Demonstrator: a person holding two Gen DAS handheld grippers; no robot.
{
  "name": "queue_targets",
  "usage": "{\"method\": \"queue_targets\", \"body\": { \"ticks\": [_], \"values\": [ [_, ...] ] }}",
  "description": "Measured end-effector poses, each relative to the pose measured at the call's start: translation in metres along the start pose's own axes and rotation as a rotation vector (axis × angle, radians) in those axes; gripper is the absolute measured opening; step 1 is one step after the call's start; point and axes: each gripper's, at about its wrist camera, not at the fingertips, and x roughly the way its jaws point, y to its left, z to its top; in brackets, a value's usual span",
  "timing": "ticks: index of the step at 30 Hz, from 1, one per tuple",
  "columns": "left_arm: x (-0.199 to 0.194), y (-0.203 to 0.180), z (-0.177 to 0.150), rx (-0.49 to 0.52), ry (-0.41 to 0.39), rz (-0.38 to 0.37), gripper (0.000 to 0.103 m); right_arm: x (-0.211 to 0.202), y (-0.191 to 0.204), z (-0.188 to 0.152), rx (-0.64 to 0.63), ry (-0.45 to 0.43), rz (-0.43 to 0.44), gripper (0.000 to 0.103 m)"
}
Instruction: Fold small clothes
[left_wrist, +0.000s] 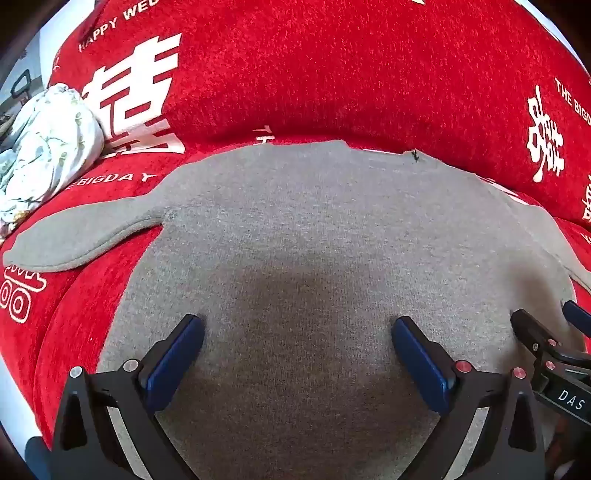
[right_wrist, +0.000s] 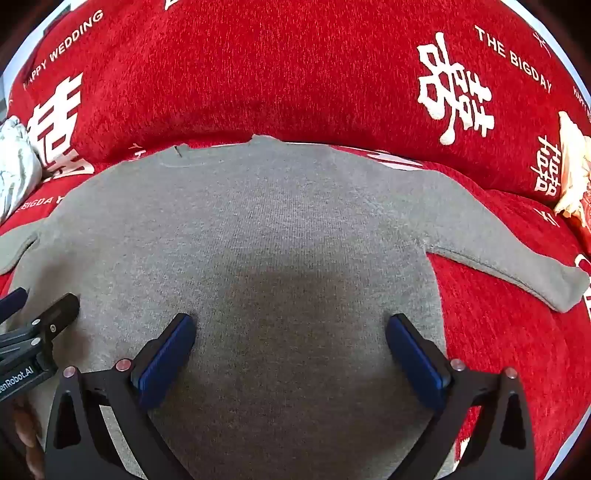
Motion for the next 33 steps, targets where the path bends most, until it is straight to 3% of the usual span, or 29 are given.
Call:
{"method": "queue_targets", "body": {
  "ticks": [33],
  "values": [
    [-0.0011,-0.0019,-0.0035,0.002,-0.019,0.033,0.103,0.0019,-0.0052,-0.0023,0.026,0.004,0.019,0.103]
  ]
}}
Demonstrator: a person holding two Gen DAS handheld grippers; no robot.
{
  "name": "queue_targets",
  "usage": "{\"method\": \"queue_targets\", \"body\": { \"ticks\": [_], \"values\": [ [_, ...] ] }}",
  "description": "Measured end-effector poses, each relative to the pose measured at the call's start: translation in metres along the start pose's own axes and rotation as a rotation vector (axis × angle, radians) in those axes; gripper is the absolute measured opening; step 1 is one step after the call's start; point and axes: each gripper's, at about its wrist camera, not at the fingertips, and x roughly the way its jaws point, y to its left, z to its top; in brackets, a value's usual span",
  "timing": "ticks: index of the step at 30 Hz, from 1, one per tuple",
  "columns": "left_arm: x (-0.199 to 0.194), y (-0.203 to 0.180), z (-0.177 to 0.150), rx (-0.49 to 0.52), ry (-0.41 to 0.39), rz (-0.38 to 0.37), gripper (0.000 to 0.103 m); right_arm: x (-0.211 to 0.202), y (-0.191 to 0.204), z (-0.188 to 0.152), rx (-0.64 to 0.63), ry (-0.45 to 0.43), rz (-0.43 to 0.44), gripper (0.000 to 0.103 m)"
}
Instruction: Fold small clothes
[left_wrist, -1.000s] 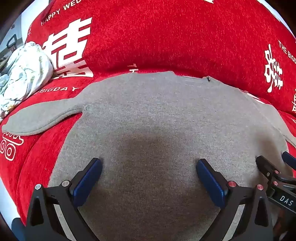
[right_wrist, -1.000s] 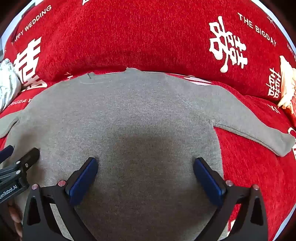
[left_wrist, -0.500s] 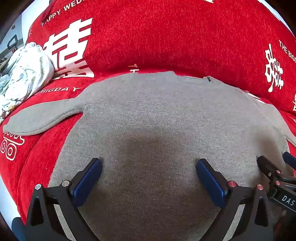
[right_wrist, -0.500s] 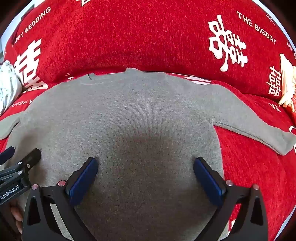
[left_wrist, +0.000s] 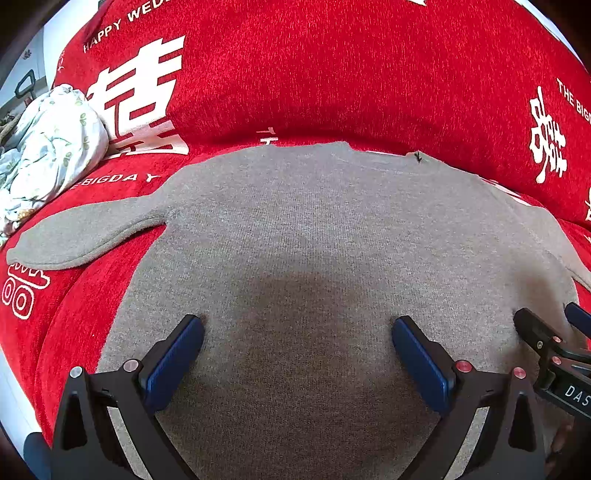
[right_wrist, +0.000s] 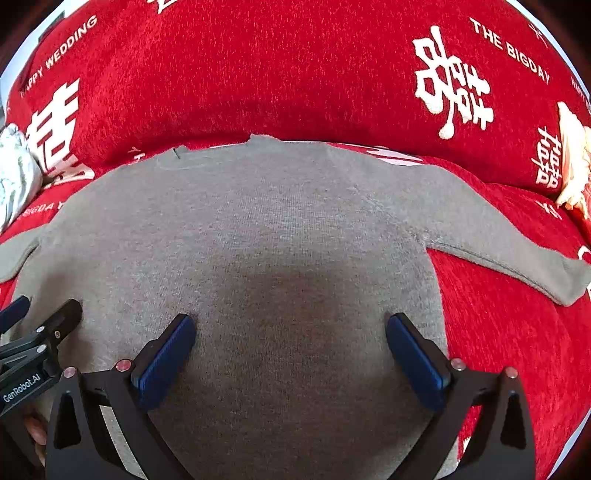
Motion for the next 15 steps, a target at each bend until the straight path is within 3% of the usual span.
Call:
{"method": "queue_targets", "body": {
  "ticks": [10,15],
  "values": [
    [0.000,0.000,0.002,0.005,0.032,-0.001,0.103,0.002,0.003,0.003,-0.022,0.027,-0.018,0.103],
    [0.005,-0.001,0.012,-0.002,0.113,0.006,0.103,0.004,0.003,0.005,-0.031,0.043,-0.009,0.103]
  ]
}}
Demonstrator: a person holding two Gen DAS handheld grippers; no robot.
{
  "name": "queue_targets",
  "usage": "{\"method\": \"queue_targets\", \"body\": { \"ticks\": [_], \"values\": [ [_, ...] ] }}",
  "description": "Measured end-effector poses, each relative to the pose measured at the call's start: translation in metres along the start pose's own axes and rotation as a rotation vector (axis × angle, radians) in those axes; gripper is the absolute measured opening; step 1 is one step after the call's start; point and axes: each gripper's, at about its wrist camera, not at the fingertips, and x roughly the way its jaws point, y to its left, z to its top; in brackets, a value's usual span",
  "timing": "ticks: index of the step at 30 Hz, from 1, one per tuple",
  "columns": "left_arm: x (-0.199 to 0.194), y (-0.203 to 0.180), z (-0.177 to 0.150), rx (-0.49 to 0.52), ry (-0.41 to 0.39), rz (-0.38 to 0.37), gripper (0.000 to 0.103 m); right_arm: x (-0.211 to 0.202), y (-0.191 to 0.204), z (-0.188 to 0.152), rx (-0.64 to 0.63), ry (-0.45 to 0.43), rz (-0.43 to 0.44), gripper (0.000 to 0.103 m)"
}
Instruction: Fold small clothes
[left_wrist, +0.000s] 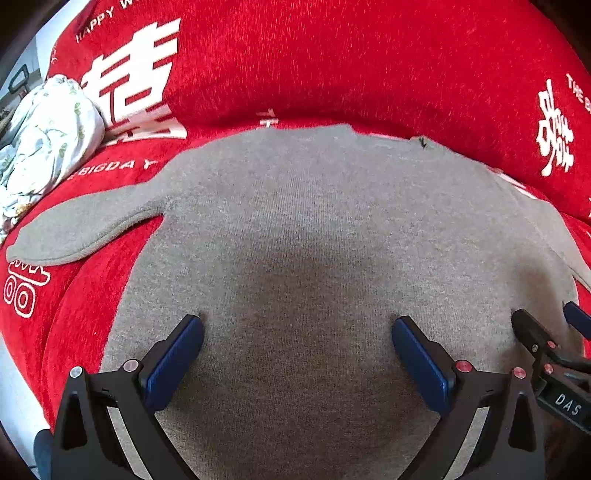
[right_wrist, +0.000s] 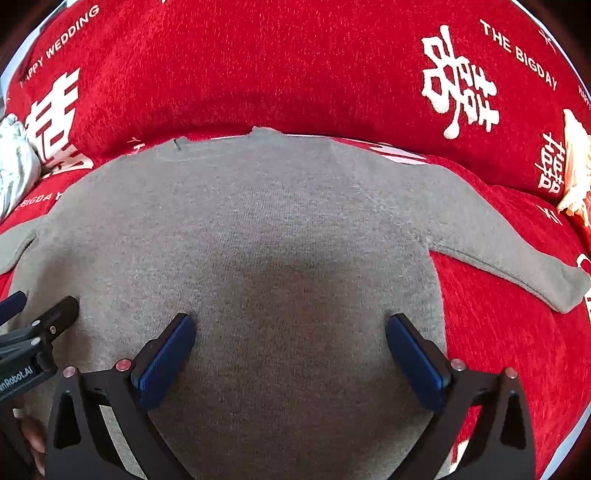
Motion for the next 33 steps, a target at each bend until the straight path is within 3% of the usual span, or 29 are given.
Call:
{"method": "queue_targets", "body": {
  "ticks": [6,10,20,26,33],
  "values": [
    [0.002,-0.003,0.011,-0.002,0.087,0.020,0.102,-0.001,0.000,0.007,-0.020,0.035,0.001,0.103],
    [-0.003,-0.008,0.015,0.017,0.071,0.047,0.102,-0.011,0.002,0.012,-0.053,-0.021,-0.056,0.103],
    [-0.003,-0.016,0.032,0.007,0.120,0.038,0.102,-0.010,0.004,0.023,-0.064,0.003,-0.038,0.103],
    [-0.009,-0.019,0.042,0.002,0.089,0.067,0.102,-0.014,-0.001,0.030,-0.045,-0.028,-0.055,0.103],
    [-0.023,-0.040,0.051,0.027,-0.015,0.080,0.102,-0.019,-0.019,0.039,-0.008,-0.091,-0.088,0.103]
  ]
}}
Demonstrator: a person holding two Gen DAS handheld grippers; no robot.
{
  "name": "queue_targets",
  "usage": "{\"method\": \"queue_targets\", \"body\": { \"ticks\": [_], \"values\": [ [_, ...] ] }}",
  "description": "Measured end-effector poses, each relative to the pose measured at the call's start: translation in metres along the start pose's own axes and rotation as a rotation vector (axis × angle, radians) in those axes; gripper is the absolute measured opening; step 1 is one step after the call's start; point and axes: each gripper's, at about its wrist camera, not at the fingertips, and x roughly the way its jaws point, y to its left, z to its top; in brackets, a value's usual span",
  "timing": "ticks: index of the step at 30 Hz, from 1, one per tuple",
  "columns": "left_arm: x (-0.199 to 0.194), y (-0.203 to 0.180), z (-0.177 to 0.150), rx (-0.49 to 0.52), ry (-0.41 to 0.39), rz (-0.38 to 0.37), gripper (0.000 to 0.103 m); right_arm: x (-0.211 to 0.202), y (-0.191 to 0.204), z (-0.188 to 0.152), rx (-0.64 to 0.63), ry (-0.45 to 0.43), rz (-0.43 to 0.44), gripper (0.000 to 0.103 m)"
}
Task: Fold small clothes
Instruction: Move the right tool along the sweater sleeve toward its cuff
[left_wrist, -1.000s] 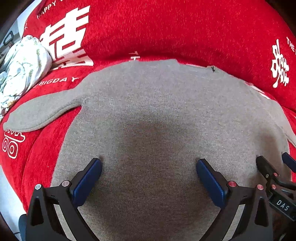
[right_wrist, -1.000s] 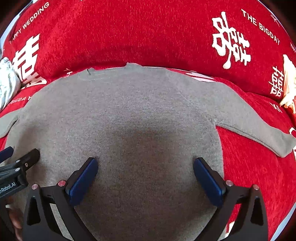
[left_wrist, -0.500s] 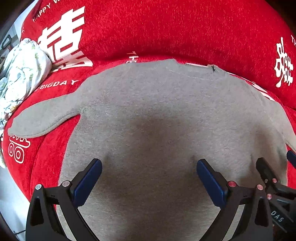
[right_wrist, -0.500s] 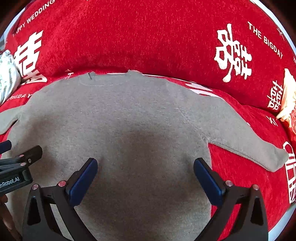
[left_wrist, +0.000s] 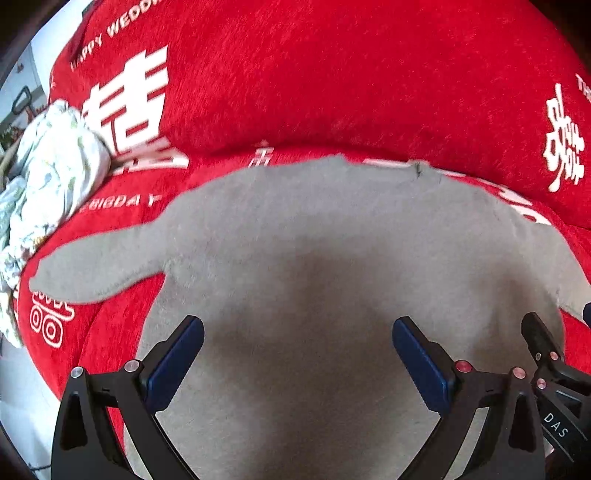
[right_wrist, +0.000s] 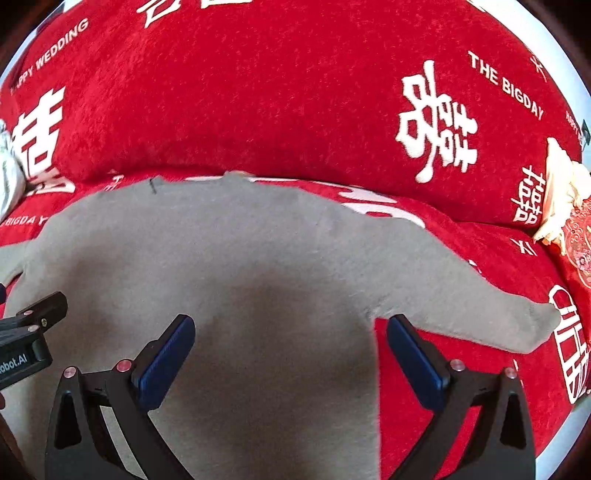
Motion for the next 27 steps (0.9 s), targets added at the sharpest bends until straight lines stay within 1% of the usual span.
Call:
{"method": "queue_targets", "body": {
  "ticks": [2,6,10,12,14,16,18,22,27],
  "values": [
    [-0.003,-0.008,0.002,0.016,-0.026,-0.007,0.102,-0.001,-0.006,0.003,0.015,-0.006,-0.005,0.103],
    [-0.005,-0.023,0.004,0.057,-0.048,-0.013,0.102,-0.002,-0.016,0.006,0.033,-0.015,-0.013,0.103],
    [-0.003,-0.031,0.003,0.042,-0.049,-0.032,0.102,-0.002,-0.024,0.008,0.043,-0.025,-0.023,0.103],
    [-0.001,-0.032,0.003,0.027,-0.040,-0.037,0.102,-0.002,-0.028,0.009,0.048,-0.029,-0.027,0.103],
    [0.004,-0.036,0.004,0.037,0.001,-0.049,0.102,-0.002,-0.032,0.010,0.056,-0.029,-0.026,0.103],
    [0.006,-0.041,0.004,0.059,0.013,-0.009,0.102,-0.001,-0.035,0.011,0.065,-0.026,-0.025,0.103],
    [0.006,-0.041,0.004,0.062,0.001,0.026,0.102,-0.002,-0.038,0.012,0.070,-0.028,-0.024,0.103],
    [0.006,-0.043,0.005,0.049,0.010,0.022,0.102,-0.004,-0.042,0.014,0.074,-0.034,-0.023,0.103],
    [-0.003,-0.061,0.010,0.101,-0.023,0.048,0.102,-0.006,-0.054,0.017,0.096,-0.038,-0.033,0.103]
  ]
}}
